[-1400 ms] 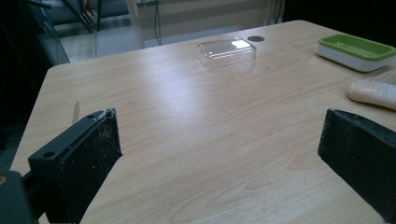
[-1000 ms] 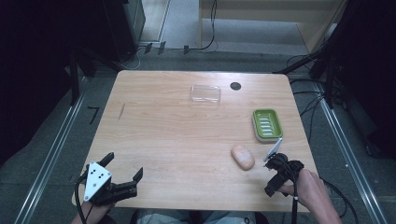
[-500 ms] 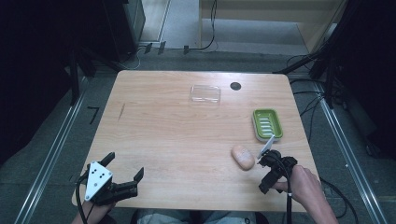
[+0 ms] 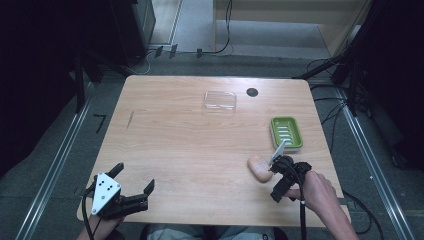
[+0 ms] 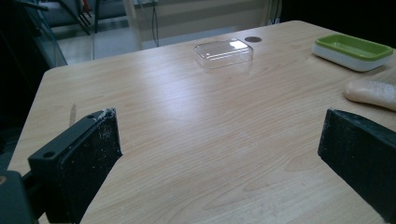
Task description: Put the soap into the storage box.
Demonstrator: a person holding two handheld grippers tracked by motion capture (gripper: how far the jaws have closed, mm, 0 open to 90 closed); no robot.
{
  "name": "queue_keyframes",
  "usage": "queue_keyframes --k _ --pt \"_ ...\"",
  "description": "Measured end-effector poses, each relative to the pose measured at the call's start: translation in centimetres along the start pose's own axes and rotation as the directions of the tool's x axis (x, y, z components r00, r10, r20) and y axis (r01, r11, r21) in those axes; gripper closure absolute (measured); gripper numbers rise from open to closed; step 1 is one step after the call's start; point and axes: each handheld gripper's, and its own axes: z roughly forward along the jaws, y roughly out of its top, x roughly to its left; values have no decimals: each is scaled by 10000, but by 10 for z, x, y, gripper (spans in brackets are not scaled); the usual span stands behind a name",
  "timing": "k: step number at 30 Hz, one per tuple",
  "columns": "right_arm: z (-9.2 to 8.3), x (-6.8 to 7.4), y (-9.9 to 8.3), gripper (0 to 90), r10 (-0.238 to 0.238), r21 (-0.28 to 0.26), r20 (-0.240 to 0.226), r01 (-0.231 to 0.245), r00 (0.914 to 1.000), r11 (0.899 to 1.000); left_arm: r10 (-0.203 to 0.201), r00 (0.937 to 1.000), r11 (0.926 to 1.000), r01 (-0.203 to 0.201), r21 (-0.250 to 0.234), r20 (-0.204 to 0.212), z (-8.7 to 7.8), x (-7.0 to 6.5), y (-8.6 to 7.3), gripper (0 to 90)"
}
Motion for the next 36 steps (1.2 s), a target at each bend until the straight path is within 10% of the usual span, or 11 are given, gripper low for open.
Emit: queue_keyframes --k 36 --pt "-10 6 50 0 -356 -174 -72 355 9993 9992 -29 10000 10000 29 -56 -12 0 0 0 0"
